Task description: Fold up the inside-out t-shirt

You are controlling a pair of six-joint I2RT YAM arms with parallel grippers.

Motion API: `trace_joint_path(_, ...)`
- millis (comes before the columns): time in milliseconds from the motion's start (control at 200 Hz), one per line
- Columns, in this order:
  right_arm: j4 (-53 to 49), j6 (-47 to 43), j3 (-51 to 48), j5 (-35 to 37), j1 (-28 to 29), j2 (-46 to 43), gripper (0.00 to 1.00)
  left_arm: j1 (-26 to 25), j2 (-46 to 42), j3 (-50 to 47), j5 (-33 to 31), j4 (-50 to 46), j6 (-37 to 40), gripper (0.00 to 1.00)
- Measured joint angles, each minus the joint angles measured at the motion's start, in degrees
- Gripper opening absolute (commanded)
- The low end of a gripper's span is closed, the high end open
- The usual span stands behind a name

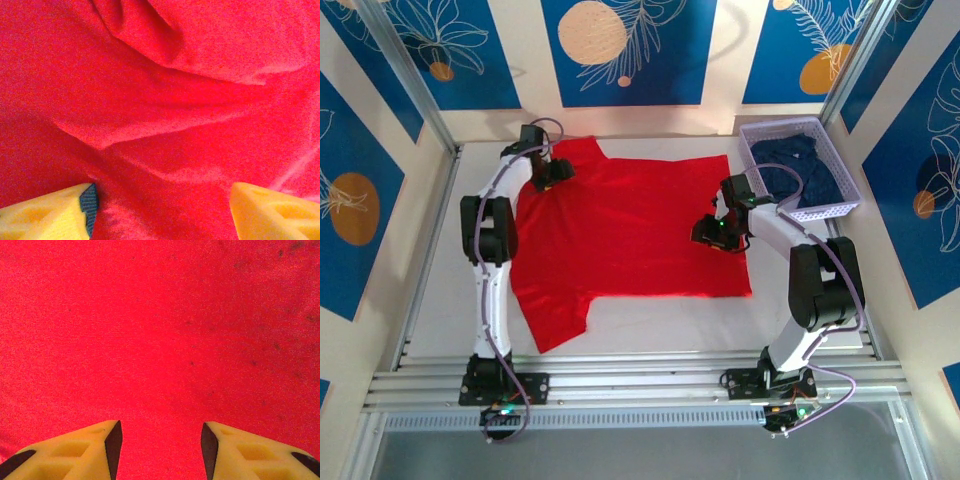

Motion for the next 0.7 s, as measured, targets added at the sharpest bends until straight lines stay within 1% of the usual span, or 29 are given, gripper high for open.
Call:
trace_joint_path(100, 0.00, 0.02, -0.28, 0.33, -0.11, 0.00, 0.48, 0.00, -3.96, -4.42, 0.35, 0.24, 0.02, 0.71)
trace_joint_path(160, 0.00, 0.02, -0.46, 0.39, -0.26, 0.00, 0.48, 0.00, -8.48, -9.77, 0.35, 1.66, 0.00, 0.71)
trace_joint_path(275, 0.39, 0.02, -1.42, 0.26, -0.46, -0.07, 0.48, 0.00, -20.76, -23.23, 0.39, 5.73, -0.68, 0.71)
trace_joint_path(370, 0.72, 0.00, -2.38, -0.37, -0.13, -0.22, 0.48, 0.00, -32.76, -36.33, 0.83, 11.23, -2.40, 0.71)
trace_joint_path(485, 1.14, -0.04, -2.97, -0.52, 2.34, -0.90, 0.48, -0.02, -44.41, -49.05, 0.72, 15.43, -4.33, 0.71)
trace_joint_path(540, 1.53, -0.04, -3.08, -0.55, 3.80, -1.55, 0.48, -0.02, -47.95, -52.96, 0.11, 15.98, -4.57, 0.71)
trace_joint_path(700, 4.55, 0.02, -4.50, -1.66, 6.38, -4.76, 0.49, -0.02, -53.66, -59.80, -2.60, 16.90, -5.03, 0.71)
